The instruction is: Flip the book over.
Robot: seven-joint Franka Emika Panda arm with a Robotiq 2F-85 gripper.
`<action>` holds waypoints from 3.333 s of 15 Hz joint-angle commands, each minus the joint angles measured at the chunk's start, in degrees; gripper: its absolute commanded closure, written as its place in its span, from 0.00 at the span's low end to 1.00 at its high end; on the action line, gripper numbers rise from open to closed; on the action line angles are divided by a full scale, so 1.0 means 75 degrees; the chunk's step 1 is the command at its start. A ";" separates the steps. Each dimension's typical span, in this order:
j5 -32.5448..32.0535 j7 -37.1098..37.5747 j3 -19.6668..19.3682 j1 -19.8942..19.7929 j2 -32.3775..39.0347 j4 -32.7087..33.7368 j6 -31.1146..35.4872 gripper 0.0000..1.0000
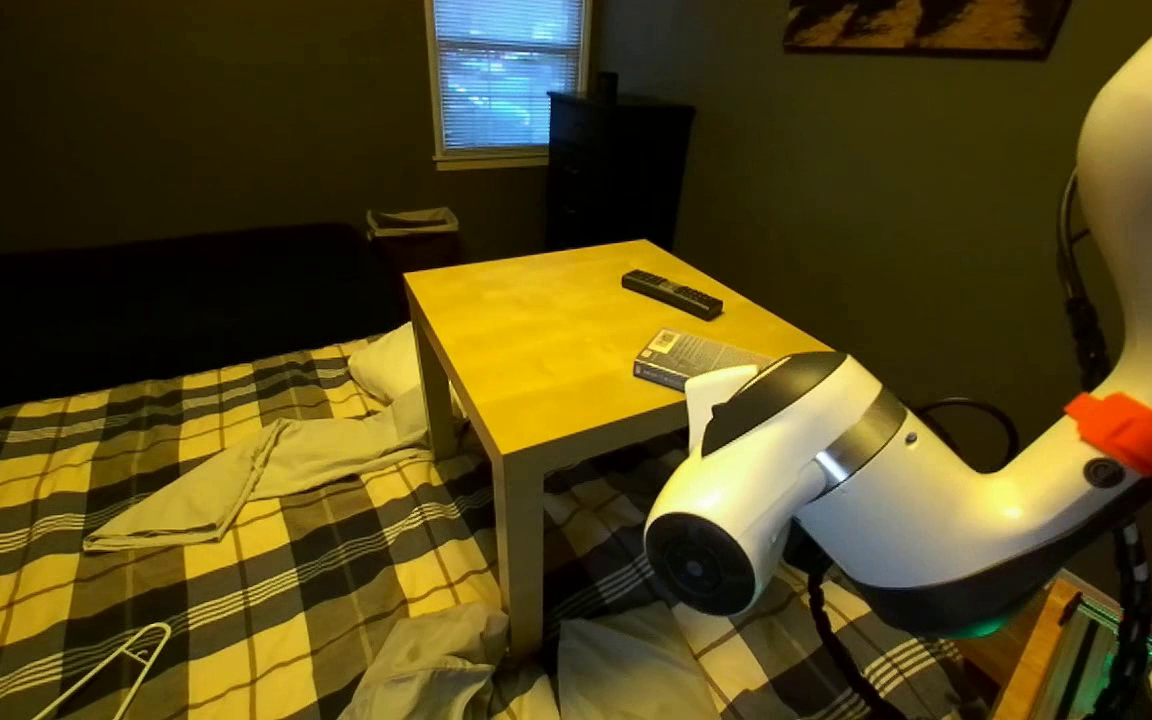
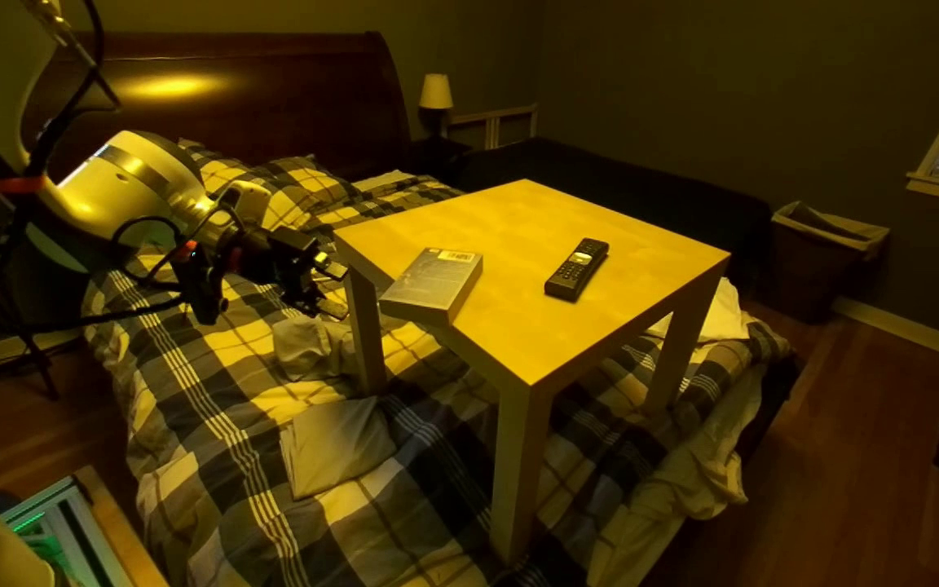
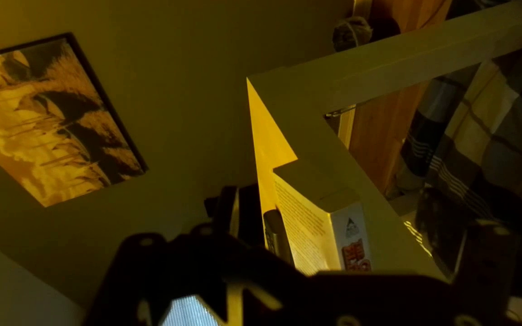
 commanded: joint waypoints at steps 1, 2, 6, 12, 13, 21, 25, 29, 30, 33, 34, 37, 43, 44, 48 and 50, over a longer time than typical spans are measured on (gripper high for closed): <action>-0.0586 0.0425 -0.0394 0.0340 0.0933 0.0504 -0.0550 0.00; -0.0738 0.0473 -0.0476 0.0384 0.1102 0.0613 -0.0694 0.00; -0.1090 0.0412 -0.0718 0.0481 0.1628 0.0958 -0.1151 0.00; -0.1424 0.0408 -0.0964 0.0531 0.2216 0.1341 -0.1762 0.05; -0.1460 0.0396 -0.0993 0.0516 0.2297 0.1402 -0.1827 0.08; -0.1922 0.0151 -0.1191 0.0497 0.2809 0.1748 -0.2097 0.16; -0.1897 -0.0015 -0.1186 0.0543 0.2943 0.1846 -0.2588 0.48; -0.1848 -0.0231 -0.1156 0.0570 0.2979 0.1853 -0.2952 0.81; -0.1801 -0.0336 -0.1131 0.0575 0.2953 0.1836 -0.3022 0.87; -0.1753 -0.0499 -0.1062 0.0597 0.2836 0.1811 -0.3062 0.93; -0.1675 -0.0511 -0.1016 0.0580 0.2761 0.1830 -0.2980 0.93; -0.1544 -0.0583 -0.0881 0.0547 0.2508 0.1924 -0.2753 0.92; -0.1249 -0.2230 -0.0626 0.0672 0.2089 0.2474 -0.2905 0.92; -0.1183 -0.2674 -0.0618 0.0701 0.2037 0.2636 -0.2995 0.92; -0.0914 -0.4265 -0.0632 0.0735 0.1864 0.3339 -0.2892 0.92; -0.0724 -0.4896 -0.0672 0.0713 0.1930 0.3835 -0.2796 0.92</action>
